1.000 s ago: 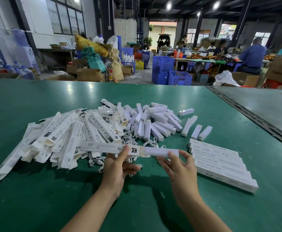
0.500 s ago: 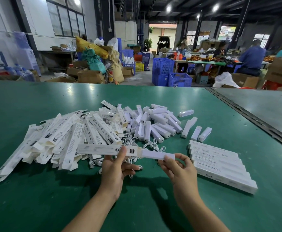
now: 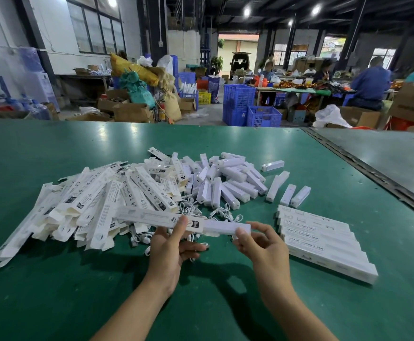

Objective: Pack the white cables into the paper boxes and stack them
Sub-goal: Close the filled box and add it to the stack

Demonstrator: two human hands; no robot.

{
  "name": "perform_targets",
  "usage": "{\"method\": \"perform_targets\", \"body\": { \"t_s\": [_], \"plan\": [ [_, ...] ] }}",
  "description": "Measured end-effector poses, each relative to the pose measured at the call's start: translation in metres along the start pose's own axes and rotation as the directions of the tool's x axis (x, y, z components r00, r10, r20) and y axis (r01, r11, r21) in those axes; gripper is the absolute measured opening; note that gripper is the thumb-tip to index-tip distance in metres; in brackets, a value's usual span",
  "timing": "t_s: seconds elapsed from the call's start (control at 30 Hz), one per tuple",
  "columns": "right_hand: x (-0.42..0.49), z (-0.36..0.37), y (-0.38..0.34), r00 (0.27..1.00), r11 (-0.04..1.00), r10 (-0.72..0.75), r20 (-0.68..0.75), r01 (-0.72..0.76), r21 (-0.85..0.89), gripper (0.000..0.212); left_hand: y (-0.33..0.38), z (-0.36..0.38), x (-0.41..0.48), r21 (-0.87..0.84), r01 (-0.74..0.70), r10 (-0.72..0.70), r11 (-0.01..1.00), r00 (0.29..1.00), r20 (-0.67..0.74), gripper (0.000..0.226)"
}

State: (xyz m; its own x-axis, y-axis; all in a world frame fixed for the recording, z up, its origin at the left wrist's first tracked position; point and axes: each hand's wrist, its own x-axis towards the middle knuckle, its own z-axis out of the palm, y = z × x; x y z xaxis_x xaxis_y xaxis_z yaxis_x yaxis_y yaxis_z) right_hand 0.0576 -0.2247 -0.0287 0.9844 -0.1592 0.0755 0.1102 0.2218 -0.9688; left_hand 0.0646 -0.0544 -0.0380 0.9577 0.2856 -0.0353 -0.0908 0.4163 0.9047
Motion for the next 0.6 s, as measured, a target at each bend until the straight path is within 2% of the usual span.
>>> {"method": "perform_targets", "body": {
  "t_s": [0.13, 0.23, 0.37, 0.53, 0.6],
  "plan": [
    [-0.007, 0.008, 0.006, 0.998, 1.0, 0.008, 0.066, -0.008, 0.006, 0.018, -0.002, 0.006, -0.008, 0.049, -0.029, 0.025, 0.998, 0.997, 0.067, 0.037],
    [-0.01, 0.012, 0.009, 0.999, 0.999, 0.035, 0.041, -0.037, 0.033, 0.018, -0.002, 0.01, -0.012, 0.06, -0.045, 0.041, 0.997, 0.997, 0.071, 0.035],
    [-0.011, 0.011, 0.008, 0.995, 0.994, 0.092, 0.027, -0.09, -0.066, 0.016, 0.0, 0.011, -0.013, 0.072, -0.064, 0.06, 0.995, 0.997, 0.056, 0.037],
    [-0.016, 0.013, 0.003, 0.974, 0.994, 0.101, 0.201, -0.088, -0.07, 0.01, -0.003, 0.013, -0.017, 0.098, -0.061, 0.055, 0.993, 0.997, 0.06, 0.041],
    [-0.019, 0.014, 0.003, 0.945, 0.991, 0.131, 0.298, -0.126, -0.039, 0.018, -0.005, 0.014, -0.018, 0.094, -0.07, 0.065, 0.993, 0.996, 0.062, 0.041]
  ]
}}
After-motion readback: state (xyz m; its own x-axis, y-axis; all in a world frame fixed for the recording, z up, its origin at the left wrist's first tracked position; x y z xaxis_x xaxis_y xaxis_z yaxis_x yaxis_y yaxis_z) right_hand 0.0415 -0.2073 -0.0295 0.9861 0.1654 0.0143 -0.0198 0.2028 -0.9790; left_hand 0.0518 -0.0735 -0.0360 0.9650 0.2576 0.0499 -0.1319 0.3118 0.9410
